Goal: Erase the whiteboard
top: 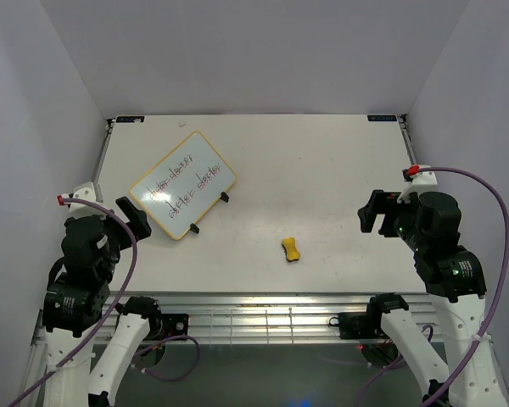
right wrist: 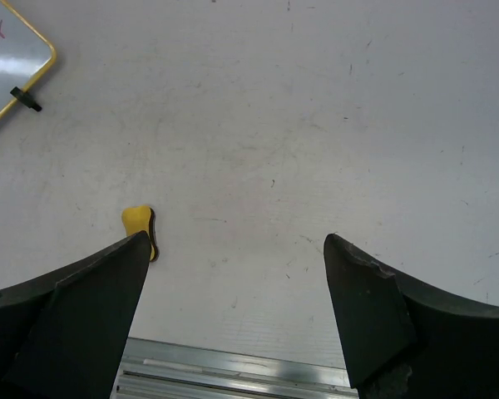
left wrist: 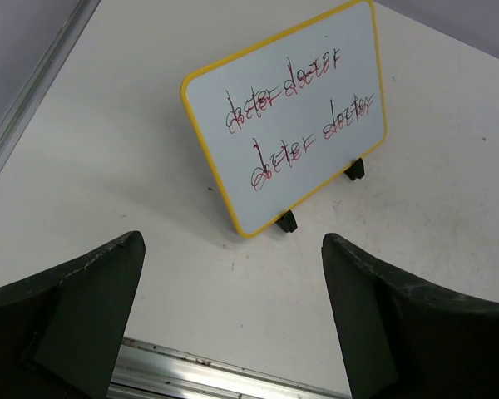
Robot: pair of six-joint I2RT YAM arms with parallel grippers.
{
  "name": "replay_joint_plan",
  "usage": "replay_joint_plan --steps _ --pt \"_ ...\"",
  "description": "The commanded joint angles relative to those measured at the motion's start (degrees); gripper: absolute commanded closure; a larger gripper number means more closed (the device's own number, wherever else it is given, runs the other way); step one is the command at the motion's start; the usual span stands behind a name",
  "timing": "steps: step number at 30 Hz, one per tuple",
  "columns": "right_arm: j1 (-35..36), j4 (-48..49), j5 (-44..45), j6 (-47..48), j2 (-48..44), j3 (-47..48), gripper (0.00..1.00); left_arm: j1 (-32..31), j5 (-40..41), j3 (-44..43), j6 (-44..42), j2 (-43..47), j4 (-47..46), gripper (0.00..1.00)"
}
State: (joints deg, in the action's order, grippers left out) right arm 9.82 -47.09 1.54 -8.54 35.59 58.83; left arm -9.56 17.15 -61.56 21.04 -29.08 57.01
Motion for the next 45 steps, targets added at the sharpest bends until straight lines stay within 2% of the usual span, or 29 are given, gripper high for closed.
replay_joint_plan --steps 1,8,14,16,19,20,25,26,28,29,32,37,40,41,42,45 --pt "0.28 1.47 1.36 0.27 -0.61 1.29 0.10 -0.19 1.66 -1.02 0.50 -0.63 0.82 0.02" --pt "0.28 2.70 -0.92 0.45 -0.26 0.15 0.10 -0.19 -3.78 0.12 3.48 -3.79 0.38 0.02" --pt "0.20 12.98 -11.61 0.71 -7.46 -6.97 0.10 -0.11 -6.95 6.44 11.38 -3.00 -6.11 0.02" --pt "0.28 15.87 -17.59 0.89 -8.70 -8.81 0.10 -0.11 -4.17 10.22 15.49 -5.18 -8.14 0.02" --pt "0.28 17.82 -23.49 0.54 -6.87 -9.96 0.10 -0.11 -3.09 12.33 20.52 -7.30 -7.53 0.02" --pt "0.28 18.17 -26.65 0.36 -6.16 -10.13 0.10 -0.19 -3.00 13.73 24.36 -7.13 -9.45 0.02" --pt "0.28 18.96 -31.93 1.24 -4.13 -10.31 0.10 1.47 -3.61 22.07 30.90 -11.00 -14.81 0.02" --pt "0.28 19.40 -33.08 1.33 -4.13 -10.57 0.10 2.26 -3.79 23.49 31.25 -11.17 -18.92 0.02" --pt "0.28 20.45 -35.19 1.07 -4.39 -11.10 0.10 6.19 -10.26 28.30 29.25 -10.82 -25.43 0.02" --pt "0.20 20.89 -36.68 0.63 -4.48 -11.36 0.10 7.09 -12.90 30.43 27.76 -10.21 -33.64 0.02" --pt "0.46 22.48 -40.63 0.19 -4.83 -12.07 0.10 9.21 -14.07 36.94 26.16 -7.84 -42.73 0.02" --pt "4.49 22.05 -41.18 2.20 -4.83 -11.11 0.10 10.78 -12.48 39.23 23.18 -13.17 -46.89 0.02" --pt "6.69 22.04 -41.70 3.52 -5.18 -10.75 0.10 12.02 -17.75 44.49 22.03 -15.30 -61.18 0.02" --pt "7.22 22.30 -42.93 4.31 -5.44 -10.93 0.10 12.02 -20.55 47.12 23.07 -16.00 -71.41 0.02" --pt "8.18 22.57 -43.72 4.75 -5.62 -11.10 0.10 13.15 -20.31 50.80 24.91 -16.62 -73.43 0.02" --pt "9.51 21.08 -44.70 6.51 -5.80 -10.14 0.10 14.57 -21.28 51.72 26.86 -18.12 -75.12 0.02"
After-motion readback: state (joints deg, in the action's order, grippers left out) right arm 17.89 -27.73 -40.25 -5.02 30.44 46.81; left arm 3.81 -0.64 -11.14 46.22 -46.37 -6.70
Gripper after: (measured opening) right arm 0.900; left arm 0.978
